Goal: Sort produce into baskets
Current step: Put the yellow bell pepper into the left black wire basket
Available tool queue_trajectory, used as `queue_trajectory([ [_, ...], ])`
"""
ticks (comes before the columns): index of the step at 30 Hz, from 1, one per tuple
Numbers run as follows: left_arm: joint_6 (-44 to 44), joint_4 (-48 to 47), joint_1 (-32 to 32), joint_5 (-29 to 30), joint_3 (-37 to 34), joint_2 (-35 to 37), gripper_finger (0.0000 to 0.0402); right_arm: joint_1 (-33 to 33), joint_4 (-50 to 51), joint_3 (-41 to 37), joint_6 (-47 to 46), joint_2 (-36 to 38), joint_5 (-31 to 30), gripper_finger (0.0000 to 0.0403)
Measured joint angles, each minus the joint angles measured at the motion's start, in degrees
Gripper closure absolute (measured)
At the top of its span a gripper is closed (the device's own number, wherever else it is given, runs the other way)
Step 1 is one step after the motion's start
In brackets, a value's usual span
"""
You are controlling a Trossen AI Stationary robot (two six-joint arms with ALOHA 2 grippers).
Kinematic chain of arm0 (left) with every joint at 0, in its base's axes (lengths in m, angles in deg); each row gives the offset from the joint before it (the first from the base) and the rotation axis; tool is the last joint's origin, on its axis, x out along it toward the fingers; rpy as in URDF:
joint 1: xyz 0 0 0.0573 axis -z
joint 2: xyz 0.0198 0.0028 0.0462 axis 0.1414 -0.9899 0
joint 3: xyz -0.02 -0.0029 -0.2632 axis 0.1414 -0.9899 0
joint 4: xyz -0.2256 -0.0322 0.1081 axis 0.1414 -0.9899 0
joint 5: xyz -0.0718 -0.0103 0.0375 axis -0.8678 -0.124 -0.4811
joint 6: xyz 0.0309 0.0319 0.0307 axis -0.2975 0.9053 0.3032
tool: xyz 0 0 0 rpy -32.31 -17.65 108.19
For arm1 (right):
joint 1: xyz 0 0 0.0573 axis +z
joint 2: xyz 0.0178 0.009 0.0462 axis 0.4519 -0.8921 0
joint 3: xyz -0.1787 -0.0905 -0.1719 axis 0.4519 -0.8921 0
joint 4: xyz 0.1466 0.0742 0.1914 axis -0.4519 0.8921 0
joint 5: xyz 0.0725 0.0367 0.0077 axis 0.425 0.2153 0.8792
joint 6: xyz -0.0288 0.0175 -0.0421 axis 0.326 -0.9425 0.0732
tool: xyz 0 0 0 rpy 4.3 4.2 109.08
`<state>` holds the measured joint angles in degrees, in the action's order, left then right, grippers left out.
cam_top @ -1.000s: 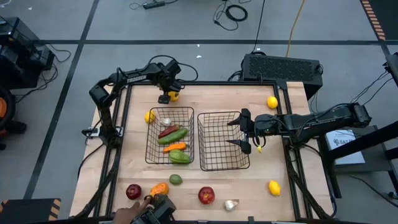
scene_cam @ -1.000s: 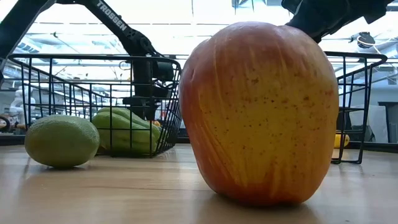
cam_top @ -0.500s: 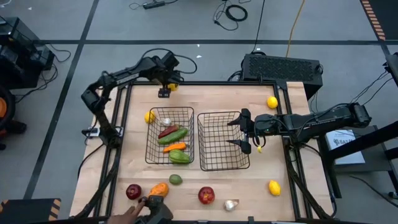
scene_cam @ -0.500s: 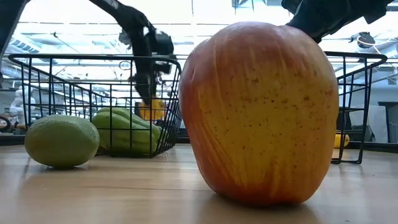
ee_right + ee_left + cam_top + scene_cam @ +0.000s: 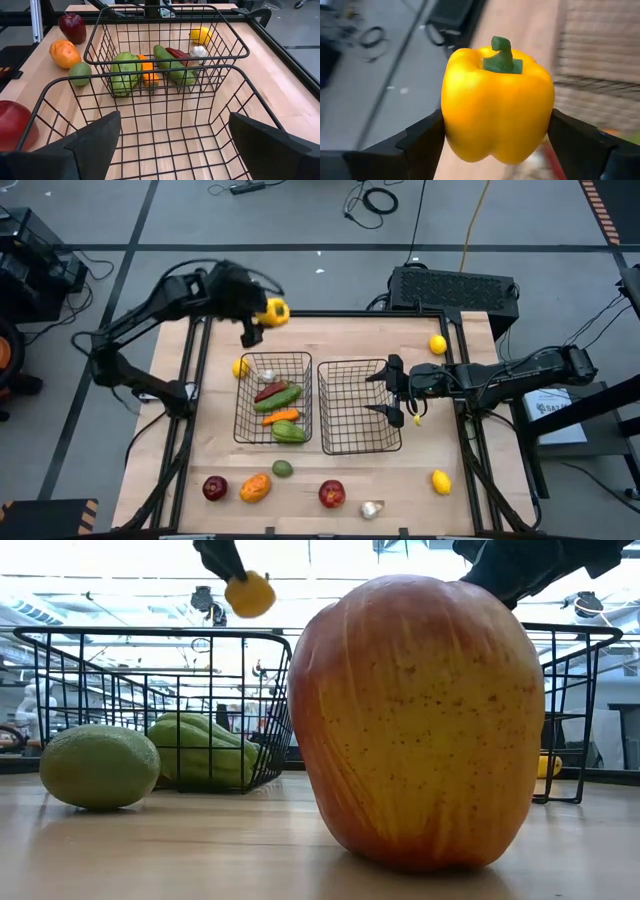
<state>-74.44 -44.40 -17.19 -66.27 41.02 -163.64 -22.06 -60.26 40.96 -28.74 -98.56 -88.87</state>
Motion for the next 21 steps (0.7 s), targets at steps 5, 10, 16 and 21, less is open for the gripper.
queue_trajectory([
  [5, -11.28, -1.8, 9.67, -0.07, -0.09, 0.8, 0.0079, 0.01, 0.0, 0.0, -0.27, 0.0, 0.0, 0.0042],
  [10, -19.21, -0.55, 19.87, 4.39, -1.74, -1.2, 0.0079, 0.19, 0.0, -0.02, -0.86, 0.0, 0.0, 0.0042],
  [16, -24.61, 5.57, 28.06, 15.42, -15.32, -0.84, 0.0079, 0.21, 0.33, -0.02, -1.9, 0.0, 0.02, 0.0042],
  [21, -25.13, 22.09, 29.6, 22.27, -27.01, -0.5, 0.0079, 0.17, 0.26, -0.02, -1.97, 0.0, 0.02, 0.0042],
])
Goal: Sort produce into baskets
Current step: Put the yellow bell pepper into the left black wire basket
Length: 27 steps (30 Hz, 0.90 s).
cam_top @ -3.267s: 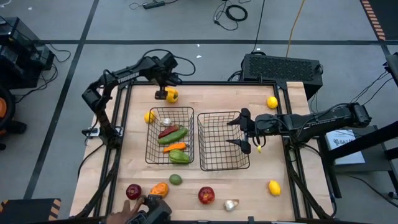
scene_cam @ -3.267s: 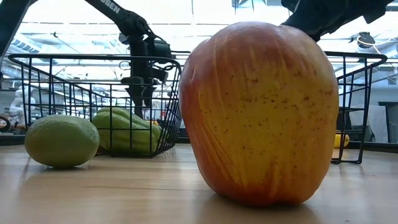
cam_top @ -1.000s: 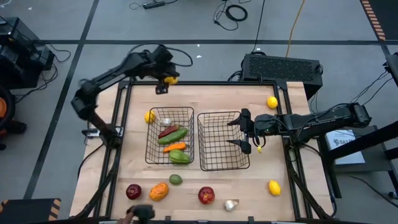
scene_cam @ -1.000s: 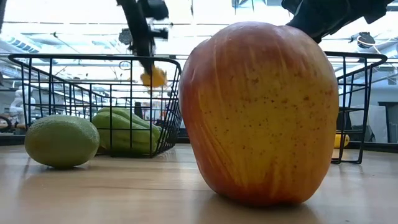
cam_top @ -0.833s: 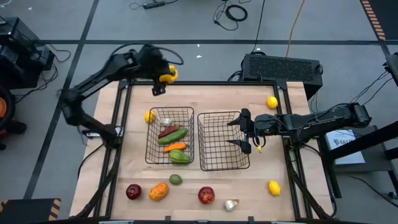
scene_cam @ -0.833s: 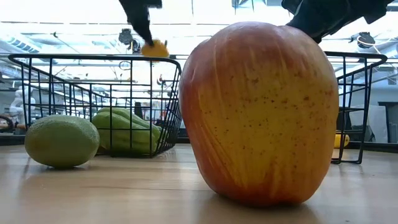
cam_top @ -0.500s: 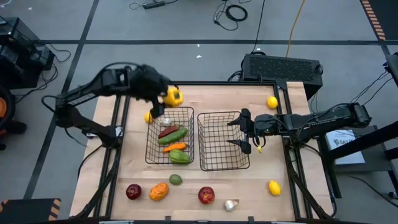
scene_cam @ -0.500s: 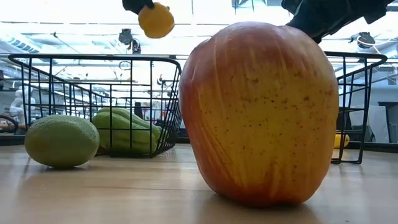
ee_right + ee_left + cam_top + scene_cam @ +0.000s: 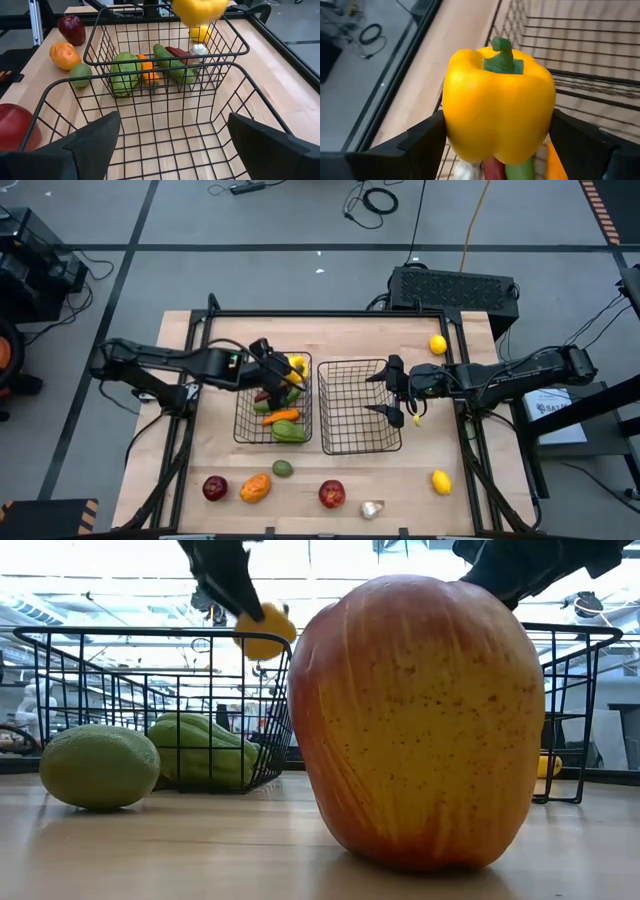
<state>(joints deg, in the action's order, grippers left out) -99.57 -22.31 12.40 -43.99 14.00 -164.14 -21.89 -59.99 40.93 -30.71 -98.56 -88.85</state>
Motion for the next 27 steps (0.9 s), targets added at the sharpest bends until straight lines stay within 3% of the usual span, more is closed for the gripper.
queue_trajectory([
  [9, -13.3, 8.56, 1.59, 10.73, -12.67, 0.67, 0.0079, 0.0, 0.68, -0.01, -1.47, 0.0, 0.12, 0.0042],
  [21, -11.53, 26.33, 1.95, 10.98, -22.88, 0.65, 0.0078, -0.08, 0.45, 0.0, -1.53, 0.0, 0.02, 0.0042],
  [27, -11.6, 27.64, 0.7, 7.62, -24.89, 0.59, 0.0041, -0.07, 0.02, -0.01, -4.51, 0.0, -0.09, 0.0042],
])
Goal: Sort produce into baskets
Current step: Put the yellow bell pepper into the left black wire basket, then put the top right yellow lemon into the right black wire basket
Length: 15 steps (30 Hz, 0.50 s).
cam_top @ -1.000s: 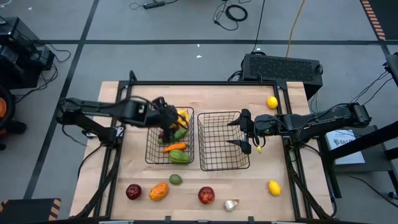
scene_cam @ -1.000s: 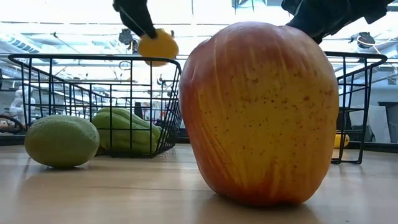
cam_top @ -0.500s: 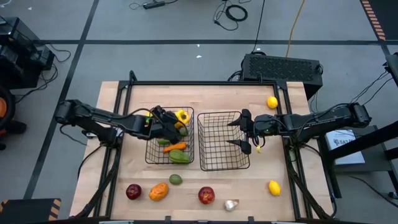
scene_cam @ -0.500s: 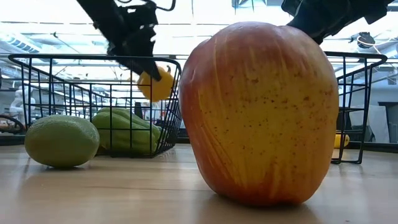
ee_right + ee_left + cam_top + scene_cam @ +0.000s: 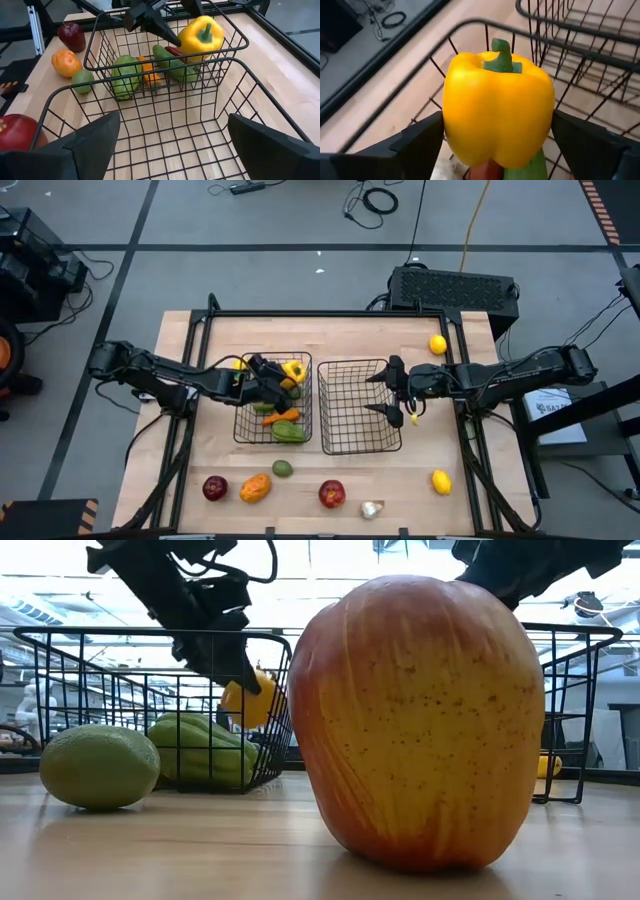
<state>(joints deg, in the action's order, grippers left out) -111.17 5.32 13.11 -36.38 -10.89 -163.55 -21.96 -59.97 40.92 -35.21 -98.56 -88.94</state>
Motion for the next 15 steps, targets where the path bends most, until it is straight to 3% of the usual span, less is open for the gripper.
queue_trajectory([
  [8, 1.42, 1.13, -0.22, -0.37, -0.58, -0.04, 0.0025, -0.25, 0.07, -0.01, -1.5, 0.07, -1.43, 0.0042],
  [12, 2.5, 2.25, -0.22, -0.31, -0.58, 0.85, 0.0025, -1.1, 1.73, 0.21, -3.95, 0.43, -6.54, 0.0042],
  [15, 1.27, 2.54, -0.22, -0.31, -0.17, 2.36, 0.0025, -2.53, 9.24, 3.01, -6.56, 0.84, -11.71, 0.0042],
])
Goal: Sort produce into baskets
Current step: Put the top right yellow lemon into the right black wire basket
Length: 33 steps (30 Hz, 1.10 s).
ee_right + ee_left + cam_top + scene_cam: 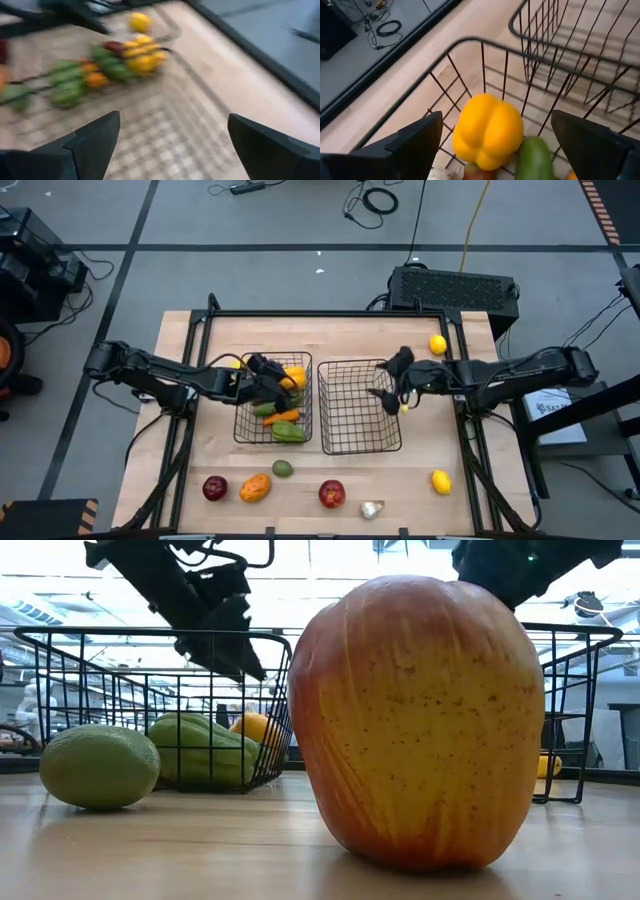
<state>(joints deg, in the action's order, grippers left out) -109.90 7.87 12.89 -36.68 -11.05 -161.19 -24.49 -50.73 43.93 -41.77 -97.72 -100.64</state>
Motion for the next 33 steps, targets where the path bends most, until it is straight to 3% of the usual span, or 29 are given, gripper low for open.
queue_trajectory([
  [5, -1.79, 0.14, 1.46, -0.02, 1.75, 3.14, 0.0024, -2.66, 17.03, 7.94, -0.44, 0.12, -9.95, 0.0042],
  [11, -1.81, 0.72, 4.55, -0.8, 3.35, 6.16, 0.0024, -6.94, 30.85, 15.29, -0.42, 0.57, -29.74, 0.0042],
  [13, -1.81, 0.77, 5.54, -0.82, 3.32, 6.92, 0.0024, -10.26, 33.7, 16.38, -1.27, 0.8, -33.01, 0.0042],
  [24, -1.18, 2.22, 5.99, -1.48, 3.3, 7.67, 0.0024, -37.4, 39.69, 12.03, -9.6, -1.86, -23.55, 0.0042],
  [28, -0.02, 2.3, 5.77, -2.23, 3.3, 7.67, 0.0024, -42.01, 35.7, 8.87, -7.84, -4.67, -19.76, 0.0042],
  [33, -1.48, 2.27, 5.81, -2.99, 3.3, 7.66, 0.0024, -45.94, 34.89, 5.94, -7.73, -8.88, -19.51, 0.0042],
])
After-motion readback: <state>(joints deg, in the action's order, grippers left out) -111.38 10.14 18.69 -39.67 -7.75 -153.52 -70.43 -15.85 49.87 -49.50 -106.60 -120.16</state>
